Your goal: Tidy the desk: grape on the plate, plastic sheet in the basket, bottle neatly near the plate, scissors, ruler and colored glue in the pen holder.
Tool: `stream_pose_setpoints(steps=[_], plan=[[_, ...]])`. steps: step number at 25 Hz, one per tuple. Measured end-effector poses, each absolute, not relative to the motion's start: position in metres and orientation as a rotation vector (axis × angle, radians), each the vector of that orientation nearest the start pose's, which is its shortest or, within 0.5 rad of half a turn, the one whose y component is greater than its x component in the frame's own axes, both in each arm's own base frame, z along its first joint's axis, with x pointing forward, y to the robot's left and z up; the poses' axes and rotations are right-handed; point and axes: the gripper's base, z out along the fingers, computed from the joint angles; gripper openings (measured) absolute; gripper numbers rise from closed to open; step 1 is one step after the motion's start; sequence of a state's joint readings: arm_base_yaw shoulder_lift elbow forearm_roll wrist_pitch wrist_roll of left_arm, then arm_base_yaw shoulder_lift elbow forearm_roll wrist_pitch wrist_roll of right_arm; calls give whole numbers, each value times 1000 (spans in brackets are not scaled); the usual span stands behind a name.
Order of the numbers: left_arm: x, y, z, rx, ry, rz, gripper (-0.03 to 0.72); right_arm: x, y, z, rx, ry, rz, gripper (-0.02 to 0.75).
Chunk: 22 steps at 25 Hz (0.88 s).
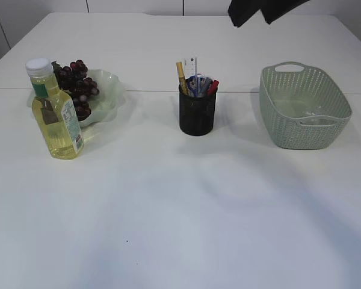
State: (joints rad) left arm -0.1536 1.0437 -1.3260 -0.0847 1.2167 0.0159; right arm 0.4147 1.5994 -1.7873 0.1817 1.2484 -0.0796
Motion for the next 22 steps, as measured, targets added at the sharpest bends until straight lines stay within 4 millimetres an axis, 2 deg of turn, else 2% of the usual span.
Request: stream_pose_setpoints(steps=[4,8,14,18,22], plan=[[134,-29,426,229,2328,-174,350,269,135,430,-618,2460,375,423],[96,-23,425,239,2231,-177,350,230,118,425,-604,2437,375,423],[71,-21,417,252,2183,-188,350,166,86,412,-565,2319,353,423],[52,-22,396,290,2172,-234,350,128,65,394,-565,2289,286,423],[24,-21,382,368,2057,-230,350,90,44,376,-570,2216,232,423]])
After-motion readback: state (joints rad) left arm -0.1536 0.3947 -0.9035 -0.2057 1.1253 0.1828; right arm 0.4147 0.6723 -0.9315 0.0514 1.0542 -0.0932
